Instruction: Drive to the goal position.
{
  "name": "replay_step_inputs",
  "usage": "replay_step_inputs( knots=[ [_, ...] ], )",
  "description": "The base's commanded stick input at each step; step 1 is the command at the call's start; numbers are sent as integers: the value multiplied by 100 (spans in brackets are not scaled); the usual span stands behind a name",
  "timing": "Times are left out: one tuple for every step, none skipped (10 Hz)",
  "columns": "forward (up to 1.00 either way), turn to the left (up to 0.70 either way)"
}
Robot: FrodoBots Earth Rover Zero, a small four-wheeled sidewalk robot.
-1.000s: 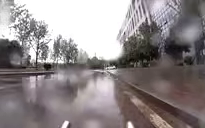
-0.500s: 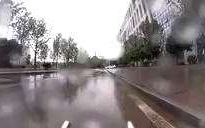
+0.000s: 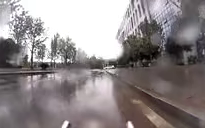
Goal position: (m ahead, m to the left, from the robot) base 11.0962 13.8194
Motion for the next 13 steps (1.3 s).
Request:
replay_step_inputs(
  knots=[
    [70, 0],
    [70, 0],
    [70, 0],
    [70, 0],
    [70, 0],
    [70, 0],
    [70, 0],
    [70, 0],
    [70, 0],
    [70, 0],
    [70, 0],
    [70, 1],
    [70, 14]
  ],
)
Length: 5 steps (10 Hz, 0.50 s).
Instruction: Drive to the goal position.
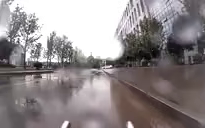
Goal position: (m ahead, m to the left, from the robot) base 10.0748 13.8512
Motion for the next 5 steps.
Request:
replay_step_inputs(
  knots=[
    [70, 14],
    [70, 14],
    [70, 14],
    [70, 14],
    [70, 5]
  ],
)
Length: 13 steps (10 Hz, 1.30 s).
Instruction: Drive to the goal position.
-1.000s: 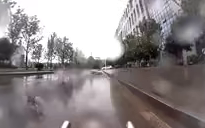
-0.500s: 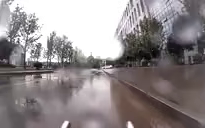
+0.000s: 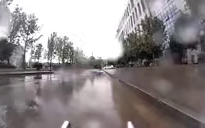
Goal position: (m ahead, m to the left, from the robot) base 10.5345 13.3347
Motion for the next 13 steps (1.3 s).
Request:
replay_step_inputs(
  knots=[
    [70, 0],
    [70, 0],
    [70, 0],
    [70, 0],
    [70, 0],
    [70, 0],
    [70, 0],
    [70, 0],
    [70, 0],
    [70, 0],
    [70, -14],
    [70, -14],
    [70, -14]
  ],
)
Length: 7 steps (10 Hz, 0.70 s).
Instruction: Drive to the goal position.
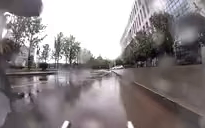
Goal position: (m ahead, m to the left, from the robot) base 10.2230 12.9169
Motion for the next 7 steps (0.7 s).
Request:
replay_step_inputs(
  knots=[
    [70, -14],
    [70, -14],
    [70, -7],
    [70, 0],
    [70, 0],
    [70, 0],
    [70, 0]
  ],
)
